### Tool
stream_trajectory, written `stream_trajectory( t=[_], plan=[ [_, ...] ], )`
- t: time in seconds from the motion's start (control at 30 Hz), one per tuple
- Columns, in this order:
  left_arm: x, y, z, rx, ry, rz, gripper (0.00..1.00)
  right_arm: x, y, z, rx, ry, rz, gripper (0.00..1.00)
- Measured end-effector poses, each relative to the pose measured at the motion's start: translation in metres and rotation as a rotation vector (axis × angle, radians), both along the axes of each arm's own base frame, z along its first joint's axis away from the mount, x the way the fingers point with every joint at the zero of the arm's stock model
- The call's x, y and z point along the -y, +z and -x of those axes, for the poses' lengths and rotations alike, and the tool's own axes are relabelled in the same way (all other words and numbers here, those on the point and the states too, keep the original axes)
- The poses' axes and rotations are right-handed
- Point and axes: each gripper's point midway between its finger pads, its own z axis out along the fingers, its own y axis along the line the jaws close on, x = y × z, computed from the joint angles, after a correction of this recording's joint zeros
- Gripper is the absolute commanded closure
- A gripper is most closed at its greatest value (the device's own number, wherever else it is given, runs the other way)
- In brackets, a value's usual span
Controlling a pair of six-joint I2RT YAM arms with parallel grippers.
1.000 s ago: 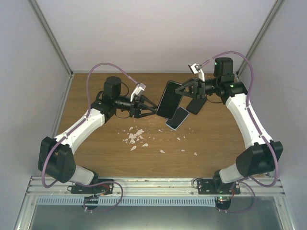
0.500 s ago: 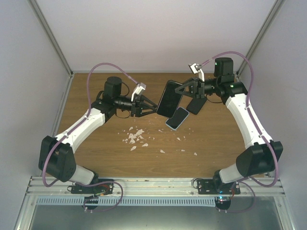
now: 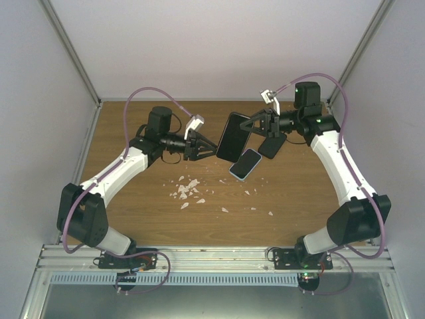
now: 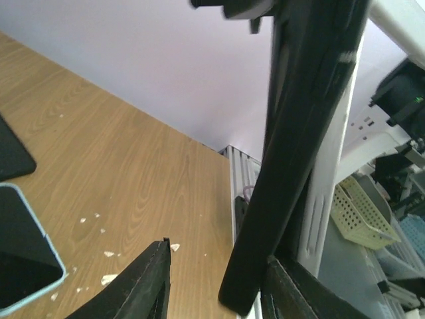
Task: Take the phone out of the phone case
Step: Remove the phone case from the phone.
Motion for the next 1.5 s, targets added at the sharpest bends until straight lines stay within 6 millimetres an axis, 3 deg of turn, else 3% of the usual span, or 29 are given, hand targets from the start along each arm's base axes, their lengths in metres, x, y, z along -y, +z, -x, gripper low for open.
stream_trajectory(
  t=[0.43, 0.8, 0.9, 1.07, 1.27, 1.37, 1.5],
  plan=[
    [0.017, 0.029, 0.022, -0.077, -0.151, 0.097, 0.75, -0.007, 0.000, 0.012, -0.054, 0.112, -0.051, 0.99],
    [0.018, 0.026, 0.021, -0.148, -0.141, 0.107, 1.00, -0.010, -0.014, -0.001, -0.188, 0.149, -0.059, 0.98],
    [0.015, 0.021, 0.016, -0.180, -0.115, 0.114, 1.00, -0.012, -0.022, -0.008, -0.225, 0.146, -0.052, 0.95],
    [0.011, 0.015, 0.009, -0.231, -0.077, 0.123, 1.00, -0.014, -0.029, -0.019, -0.258, 0.142, -0.046, 0.76],
    [0.003, 0.012, -0.004, -0.307, -0.007, 0.131, 1.00, -0.009, -0.030, -0.044, -0.190, 0.065, -0.022, 0.40],
    [-0.005, 0.004, -0.012, -0.355, 0.038, 0.126, 1.00, 0.001, -0.027, -0.059, -0.143, -0.007, 0.001, 0.30],
    [-0.013, -0.005, -0.023, -0.425, 0.103, 0.122, 1.00, 0.011, -0.021, -0.082, -0.005, -0.131, 0.067, 0.27]
  ],
)
